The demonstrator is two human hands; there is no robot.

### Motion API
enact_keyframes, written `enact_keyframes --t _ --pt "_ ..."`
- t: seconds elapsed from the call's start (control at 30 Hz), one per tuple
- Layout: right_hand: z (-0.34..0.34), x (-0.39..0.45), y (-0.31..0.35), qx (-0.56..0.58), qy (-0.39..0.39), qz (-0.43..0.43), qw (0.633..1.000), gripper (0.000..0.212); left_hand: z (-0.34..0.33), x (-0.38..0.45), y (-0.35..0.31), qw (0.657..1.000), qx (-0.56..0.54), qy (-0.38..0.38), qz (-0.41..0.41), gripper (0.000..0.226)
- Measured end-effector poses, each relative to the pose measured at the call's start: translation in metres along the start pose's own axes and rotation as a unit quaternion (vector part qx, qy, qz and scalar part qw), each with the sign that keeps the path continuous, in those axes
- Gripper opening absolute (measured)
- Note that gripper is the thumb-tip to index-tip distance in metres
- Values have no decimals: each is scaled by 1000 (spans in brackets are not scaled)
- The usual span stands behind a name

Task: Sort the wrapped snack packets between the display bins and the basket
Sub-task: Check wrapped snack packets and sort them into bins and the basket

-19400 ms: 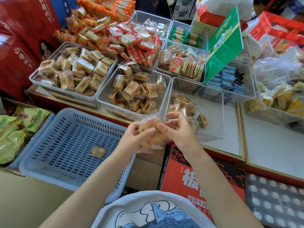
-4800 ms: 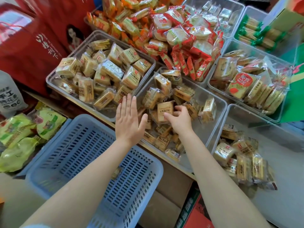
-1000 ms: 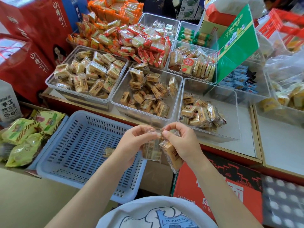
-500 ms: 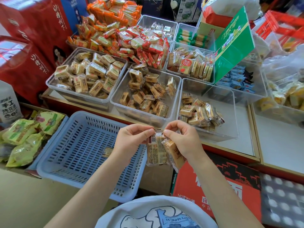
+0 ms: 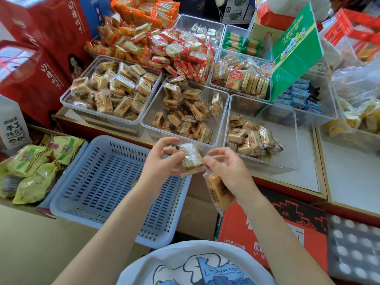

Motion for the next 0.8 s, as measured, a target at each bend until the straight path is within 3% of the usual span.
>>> enact_keyframes --t 0.13,0.3,0.4,0.5,0.6,0.8 --pt "-6 0 -1 -35 8 26 999 6 1 1 1 997 -55 -40 40 16" --pt "-7 4 0 -25 -29 33 999 12 -2 5 6 996 -3 4 92 16" --pt "-6 4 3 -28 -39 34 998 13 -1 7 5 988 138 63 34 17" --pt "-5 6 4 -23 -37 24 999 12 -3 1 0 978 142 147 -33 39" --pt "-8 7 6 -21 -32 20 999 9 -4 0 0 983 116 112 -85 42" --pt "-9 7 9 -15 2 38 999 9 0 0 -1 988 100 80 -81 29"
Point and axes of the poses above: each hand's wrist, its own x-axis towards the middle knuckle, its own z-axis out of the back of the hand, y = z × x, the point moved 3 cm from there along x, towards the middle knuckle, and after that the axes turned 2 degrees about -x, right-handed, at the moved point
